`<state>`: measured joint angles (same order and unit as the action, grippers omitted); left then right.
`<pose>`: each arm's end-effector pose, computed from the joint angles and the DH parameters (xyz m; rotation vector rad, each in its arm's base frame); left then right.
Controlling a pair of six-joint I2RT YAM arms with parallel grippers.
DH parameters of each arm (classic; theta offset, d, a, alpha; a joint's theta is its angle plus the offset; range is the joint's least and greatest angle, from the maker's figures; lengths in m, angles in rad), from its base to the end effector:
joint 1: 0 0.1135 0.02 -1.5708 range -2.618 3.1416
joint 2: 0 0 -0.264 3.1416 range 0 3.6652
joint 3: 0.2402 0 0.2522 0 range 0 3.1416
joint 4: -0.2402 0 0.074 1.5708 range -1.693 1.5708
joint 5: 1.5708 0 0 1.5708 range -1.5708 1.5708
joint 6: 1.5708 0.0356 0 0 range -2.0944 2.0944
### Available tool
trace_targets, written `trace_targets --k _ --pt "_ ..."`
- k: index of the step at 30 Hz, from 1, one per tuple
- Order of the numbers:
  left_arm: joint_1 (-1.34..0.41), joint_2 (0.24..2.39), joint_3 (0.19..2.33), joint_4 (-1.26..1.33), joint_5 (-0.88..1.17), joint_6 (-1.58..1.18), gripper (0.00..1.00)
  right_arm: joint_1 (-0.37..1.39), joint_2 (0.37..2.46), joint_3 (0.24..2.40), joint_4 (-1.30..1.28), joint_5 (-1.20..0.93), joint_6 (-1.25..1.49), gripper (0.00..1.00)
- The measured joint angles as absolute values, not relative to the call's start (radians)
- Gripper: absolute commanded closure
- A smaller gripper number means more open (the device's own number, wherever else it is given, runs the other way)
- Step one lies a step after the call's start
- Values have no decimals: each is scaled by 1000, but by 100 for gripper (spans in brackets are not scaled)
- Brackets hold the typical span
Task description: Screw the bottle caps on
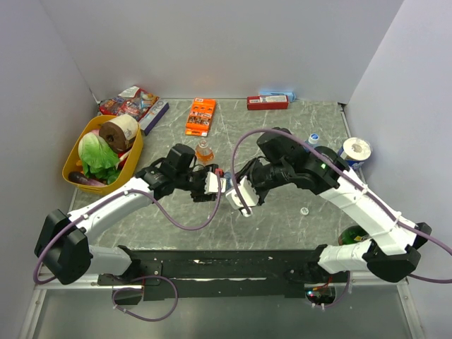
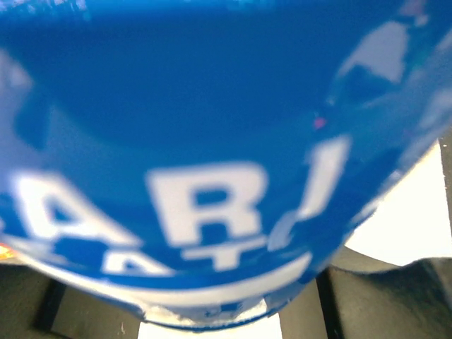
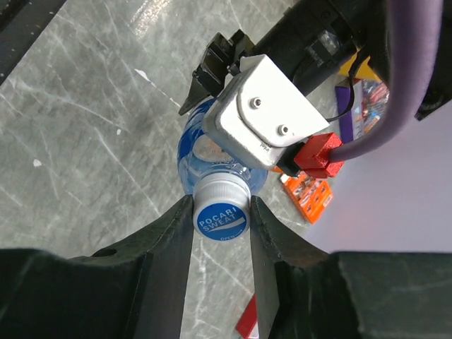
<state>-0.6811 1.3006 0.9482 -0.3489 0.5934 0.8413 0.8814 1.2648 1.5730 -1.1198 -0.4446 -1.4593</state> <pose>0.2044 -0.1913 0.2729 1.7209 1.3594 -0.5810 0.1337 0.1862 0.4197 -2.1862 0.7016 0.2355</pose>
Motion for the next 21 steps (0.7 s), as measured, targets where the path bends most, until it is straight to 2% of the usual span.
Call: trace_targets --k 5,11,14,19,20,21 --pt "-689 1284 896 -225 517 735 99 862 1353 1689 -1170 -417 -1306 100" --pt "-803 1248 805 113 3 389 99 681 1694 2204 -1330 -492 -743 100" --pt "-850 1291 810 168 -198 281 99 609 1724 2203 -1271 -552 -460 100" --pt "-896 1367 827 151 -323 170 99 580 1720 2106 -1210 -507 -206 100" --pt "-899 1372 827 150 -336 164 99 578 1721 2099 -1203 -497 -174 90" --pt "-900 1375 827 151 -347 162 99 577 1723 2099 -1198 -491 -150 75"
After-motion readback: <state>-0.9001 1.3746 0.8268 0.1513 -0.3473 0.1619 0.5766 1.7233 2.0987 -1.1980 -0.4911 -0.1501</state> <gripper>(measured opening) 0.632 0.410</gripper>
